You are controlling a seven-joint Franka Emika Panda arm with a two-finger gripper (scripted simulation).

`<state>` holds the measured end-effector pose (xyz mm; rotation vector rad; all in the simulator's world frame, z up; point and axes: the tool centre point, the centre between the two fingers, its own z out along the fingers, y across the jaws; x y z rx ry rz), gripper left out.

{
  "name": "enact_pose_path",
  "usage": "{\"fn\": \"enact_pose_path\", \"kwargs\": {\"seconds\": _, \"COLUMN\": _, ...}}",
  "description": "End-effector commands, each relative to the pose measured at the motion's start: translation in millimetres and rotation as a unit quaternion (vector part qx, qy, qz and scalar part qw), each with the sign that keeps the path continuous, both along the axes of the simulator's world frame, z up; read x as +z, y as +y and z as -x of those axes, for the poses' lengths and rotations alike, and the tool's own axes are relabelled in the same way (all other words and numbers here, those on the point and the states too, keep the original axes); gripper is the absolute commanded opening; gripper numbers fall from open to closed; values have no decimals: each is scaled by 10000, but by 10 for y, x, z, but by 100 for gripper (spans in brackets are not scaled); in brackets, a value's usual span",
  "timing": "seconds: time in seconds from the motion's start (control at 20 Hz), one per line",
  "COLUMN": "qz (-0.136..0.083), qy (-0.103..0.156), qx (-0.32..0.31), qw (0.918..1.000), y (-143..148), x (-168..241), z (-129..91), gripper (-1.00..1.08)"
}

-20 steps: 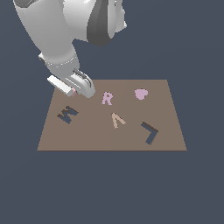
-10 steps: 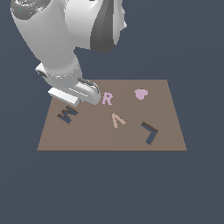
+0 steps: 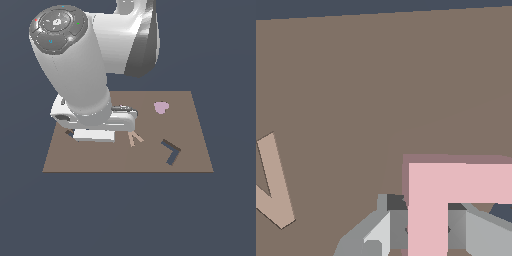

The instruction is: Insert a designated object into the corresponding slot on a board.

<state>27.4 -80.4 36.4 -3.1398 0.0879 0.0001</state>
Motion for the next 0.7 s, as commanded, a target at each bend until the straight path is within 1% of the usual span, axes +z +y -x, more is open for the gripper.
{"fn": "enact_pose_path", "kwargs": {"seconds": 0.0, "qz": -1, "qy": -2, "qx": 582, "qw": 9983, "y": 203, "x": 8, "z": -170, "gripper": -100}}
{"fn": "enact_pose_path", "kwargs": {"seconds": 0.15, "qz": -2, "qy": -2, "qx": 1231, "qw": 9924, "y": 455, "x": 14, "z": -327, "gripper": -100}}
{"fn": "enact_pose_path", "kwargs": {"seconds": 0.3, "qz": -4, "qy": -2, "qx": 1844, "qw": 9829, "y": 712, "x": 20, "z": -443, "gripper": -100}}
{"fn": "enact_pose_path", "kwargs": {"seconds": 0.45, "qz": -5, "qy": -2, "qx": 2424, "qw": 9702, "y": 971, "x": 26, "z": -524, "gripper": -100}}
{"fn": "enact_pose_path", "kwargs": {"seconds": 0.65, "qz": -7, "qy": -1, "qx": 3147, "qw": 9492, "y": 1312, "x": 32, "z": -578, "gripper": -100}}
